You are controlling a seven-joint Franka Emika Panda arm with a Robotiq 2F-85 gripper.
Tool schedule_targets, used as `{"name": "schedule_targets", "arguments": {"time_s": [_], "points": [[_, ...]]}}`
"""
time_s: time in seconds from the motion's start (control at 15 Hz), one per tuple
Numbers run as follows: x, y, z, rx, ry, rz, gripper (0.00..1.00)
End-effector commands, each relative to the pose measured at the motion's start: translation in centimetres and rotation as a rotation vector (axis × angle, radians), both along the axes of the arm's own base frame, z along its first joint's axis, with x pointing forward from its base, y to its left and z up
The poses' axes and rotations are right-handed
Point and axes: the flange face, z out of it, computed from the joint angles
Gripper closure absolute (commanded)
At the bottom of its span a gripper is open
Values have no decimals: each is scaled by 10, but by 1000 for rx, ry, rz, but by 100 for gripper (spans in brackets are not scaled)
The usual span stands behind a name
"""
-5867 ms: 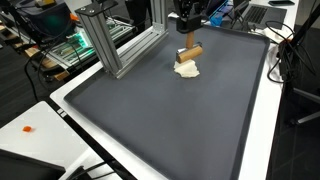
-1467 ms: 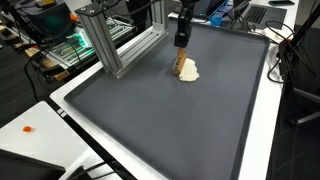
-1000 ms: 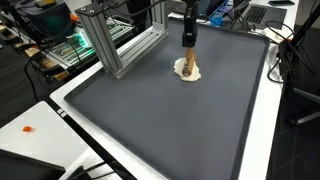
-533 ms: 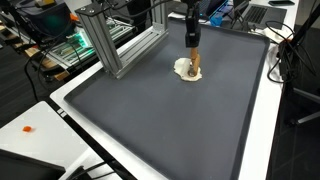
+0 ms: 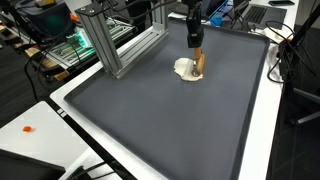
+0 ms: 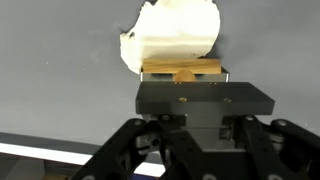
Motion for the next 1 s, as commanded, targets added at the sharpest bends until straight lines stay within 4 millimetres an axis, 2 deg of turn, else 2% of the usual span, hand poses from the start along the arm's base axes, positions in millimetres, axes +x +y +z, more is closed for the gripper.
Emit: {"name": "schedule_targets", "arguments": {"time_s": [0.0,0.27,0.47,0.67,0.93], "points": [[0,5,8,65,0,-65,78],[0,-2,49,84,-44,-116,78],[-10,-9,81,48,-41,-155,78],[-32,-13,108,12,31,-209,78],[-70,-13,139,-15,139,-267,78]]}}
